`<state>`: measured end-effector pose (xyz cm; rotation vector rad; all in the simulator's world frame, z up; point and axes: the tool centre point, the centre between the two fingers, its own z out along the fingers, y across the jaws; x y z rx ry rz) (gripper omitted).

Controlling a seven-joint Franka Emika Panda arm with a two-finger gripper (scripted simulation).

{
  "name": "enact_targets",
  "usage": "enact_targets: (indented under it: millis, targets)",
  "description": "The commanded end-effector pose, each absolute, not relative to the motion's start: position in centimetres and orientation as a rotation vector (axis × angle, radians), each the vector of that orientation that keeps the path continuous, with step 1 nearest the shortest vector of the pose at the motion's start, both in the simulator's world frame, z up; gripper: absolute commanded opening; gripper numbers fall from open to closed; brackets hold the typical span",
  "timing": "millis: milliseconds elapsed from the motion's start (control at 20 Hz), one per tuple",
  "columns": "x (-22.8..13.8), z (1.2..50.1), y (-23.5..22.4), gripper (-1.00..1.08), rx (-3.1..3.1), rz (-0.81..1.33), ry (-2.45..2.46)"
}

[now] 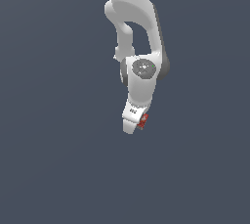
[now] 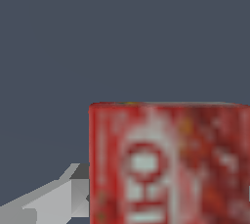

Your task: Pick up the object and move it to a goal position.

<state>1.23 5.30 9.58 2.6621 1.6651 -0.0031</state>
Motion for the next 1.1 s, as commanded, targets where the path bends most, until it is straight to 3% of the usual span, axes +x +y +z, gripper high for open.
enact_targets:
  millis: [0,1050]
  targets:
    - [0.0,11.5,6.0,-1.0,2.661,-0.003,1.665]
    - [-9.7,27.6,11.9,-1.0,2.661,-0.002,1.666]
